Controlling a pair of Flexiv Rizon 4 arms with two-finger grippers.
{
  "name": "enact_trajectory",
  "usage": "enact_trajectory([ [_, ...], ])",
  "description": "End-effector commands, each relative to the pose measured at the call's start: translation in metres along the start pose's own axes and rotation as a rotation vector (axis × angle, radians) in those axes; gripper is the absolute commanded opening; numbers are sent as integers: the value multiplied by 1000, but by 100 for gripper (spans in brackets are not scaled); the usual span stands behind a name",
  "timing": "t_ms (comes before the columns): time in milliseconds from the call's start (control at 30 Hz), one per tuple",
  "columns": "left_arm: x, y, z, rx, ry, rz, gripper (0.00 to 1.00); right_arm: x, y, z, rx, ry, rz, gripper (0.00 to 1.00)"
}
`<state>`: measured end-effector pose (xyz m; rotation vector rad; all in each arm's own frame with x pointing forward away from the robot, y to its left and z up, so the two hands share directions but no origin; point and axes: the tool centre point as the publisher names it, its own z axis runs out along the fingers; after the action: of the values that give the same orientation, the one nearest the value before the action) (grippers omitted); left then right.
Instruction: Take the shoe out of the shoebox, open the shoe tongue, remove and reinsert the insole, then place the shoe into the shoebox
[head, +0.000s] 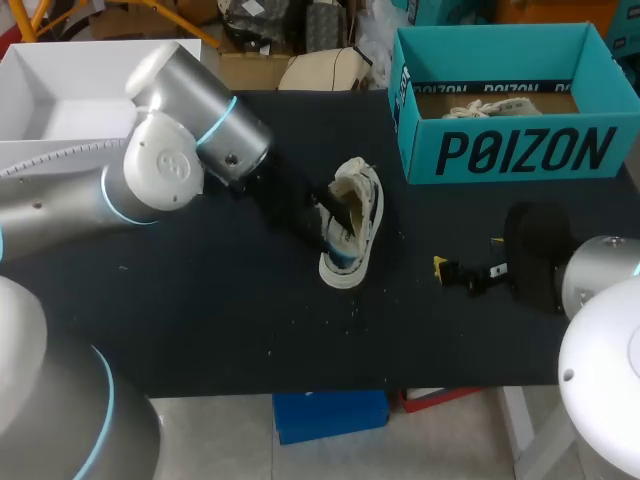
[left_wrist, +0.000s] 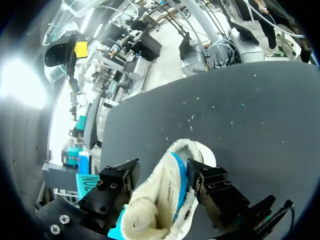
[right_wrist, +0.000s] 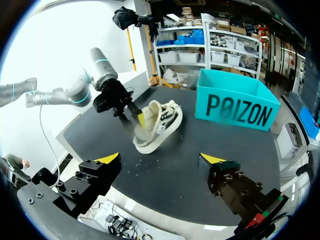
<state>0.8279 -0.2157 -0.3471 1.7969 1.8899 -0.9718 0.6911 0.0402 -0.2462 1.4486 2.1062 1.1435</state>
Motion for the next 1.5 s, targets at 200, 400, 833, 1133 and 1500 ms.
enact_trajectory([
  [200,4,-9,-26,-288,240,-4,0,2,-2,1,-5,-4,1,100],
  [400,21,-3,-11,-350,386,-1,0,2,-2,1,-5,-4,1,100],
  [833,35,13,-2,-361,412,-44,0,2,-2,1,-5,-4,1,100],
  [1133,40,15,15,-293,411,-64,0,2,-2,1,-5,-4,1,100],
  [1500,30,2,0,-279,392,-24,0,2,-2,1,-5,-4,1,100],
])
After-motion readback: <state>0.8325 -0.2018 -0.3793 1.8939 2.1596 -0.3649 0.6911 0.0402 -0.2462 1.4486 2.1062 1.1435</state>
